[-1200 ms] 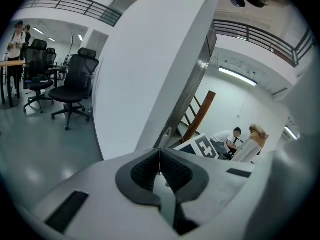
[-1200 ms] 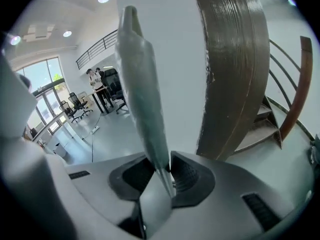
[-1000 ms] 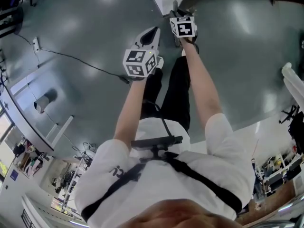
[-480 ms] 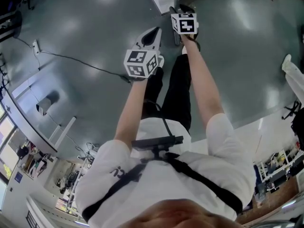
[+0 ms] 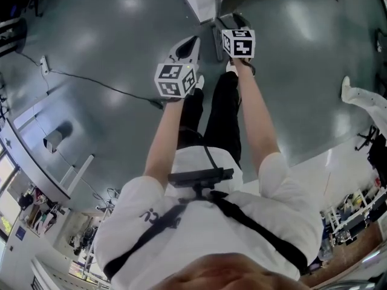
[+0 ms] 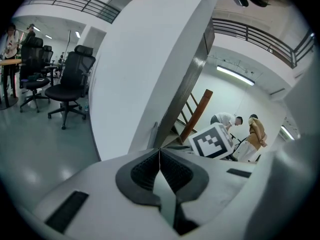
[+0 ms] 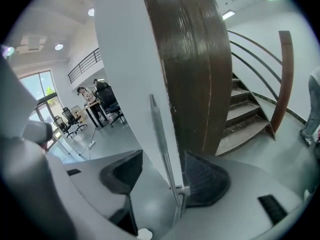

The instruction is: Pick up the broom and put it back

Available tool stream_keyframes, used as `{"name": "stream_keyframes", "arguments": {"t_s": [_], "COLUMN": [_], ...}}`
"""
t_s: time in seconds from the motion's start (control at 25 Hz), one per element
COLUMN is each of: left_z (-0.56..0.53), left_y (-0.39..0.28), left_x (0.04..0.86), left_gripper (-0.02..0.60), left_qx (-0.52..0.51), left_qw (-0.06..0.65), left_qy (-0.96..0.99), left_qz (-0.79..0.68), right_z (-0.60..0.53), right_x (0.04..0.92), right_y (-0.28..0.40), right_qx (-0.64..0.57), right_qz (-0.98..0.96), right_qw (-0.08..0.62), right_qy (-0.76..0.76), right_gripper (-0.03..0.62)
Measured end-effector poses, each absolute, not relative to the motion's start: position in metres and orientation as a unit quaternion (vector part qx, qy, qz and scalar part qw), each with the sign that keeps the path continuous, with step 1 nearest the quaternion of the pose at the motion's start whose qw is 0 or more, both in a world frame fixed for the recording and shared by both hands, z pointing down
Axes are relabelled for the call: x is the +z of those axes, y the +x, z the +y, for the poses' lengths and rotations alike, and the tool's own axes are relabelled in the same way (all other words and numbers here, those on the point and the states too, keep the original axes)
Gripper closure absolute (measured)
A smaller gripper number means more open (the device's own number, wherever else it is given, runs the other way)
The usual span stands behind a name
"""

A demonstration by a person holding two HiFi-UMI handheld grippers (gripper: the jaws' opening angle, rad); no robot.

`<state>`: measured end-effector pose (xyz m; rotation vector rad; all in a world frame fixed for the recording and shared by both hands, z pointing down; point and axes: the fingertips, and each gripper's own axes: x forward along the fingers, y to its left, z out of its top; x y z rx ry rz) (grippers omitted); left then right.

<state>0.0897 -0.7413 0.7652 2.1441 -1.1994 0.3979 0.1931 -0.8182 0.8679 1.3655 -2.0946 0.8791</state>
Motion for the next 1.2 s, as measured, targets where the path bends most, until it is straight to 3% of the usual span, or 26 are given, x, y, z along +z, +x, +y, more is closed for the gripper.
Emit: {"name": "stream_keyframes", "arguments": {"t_s": [0.56, 0.8, 0.92, 1.2], "left_z": [-0.731, -0.699, -0.695, -0.702], "left_y": [0.103, 0.093, 0.091, 0.096], "left_x": [0.615, 0.554, 0.55, 0.532], "left_gripper": [0.569, 0.569, 0.569, 0.569], "left_qx": [0.114, 0.092, 0.09, 0.07], "left_qw": [0.219, 0.189, 0.193, 0.187], "left_qy": [0.871, 0.886, 0.885, 0.887], "left_qz": [-0.425, -0.414, -0.414, -0.417], "right_z": [-0.743, -0.706, -0.699, -0.701], "right_x": [0.62, 0.552, 0.548, 0.512], "right_y": [0.225, 0.2, 0.187, 0.179], "right_qx": [0.193, 0.164, 0.167, 0.162], "right_qz": [-0.803, -0.82, -0.828, -0.834], "right_qw": [0.132, 0.097, 0.093, 0.054], "right_qy": [0.549, 0.54, 0.528, 0.526], "right_gripper": [0.352, 0.355, 0.462, 0.541]}}
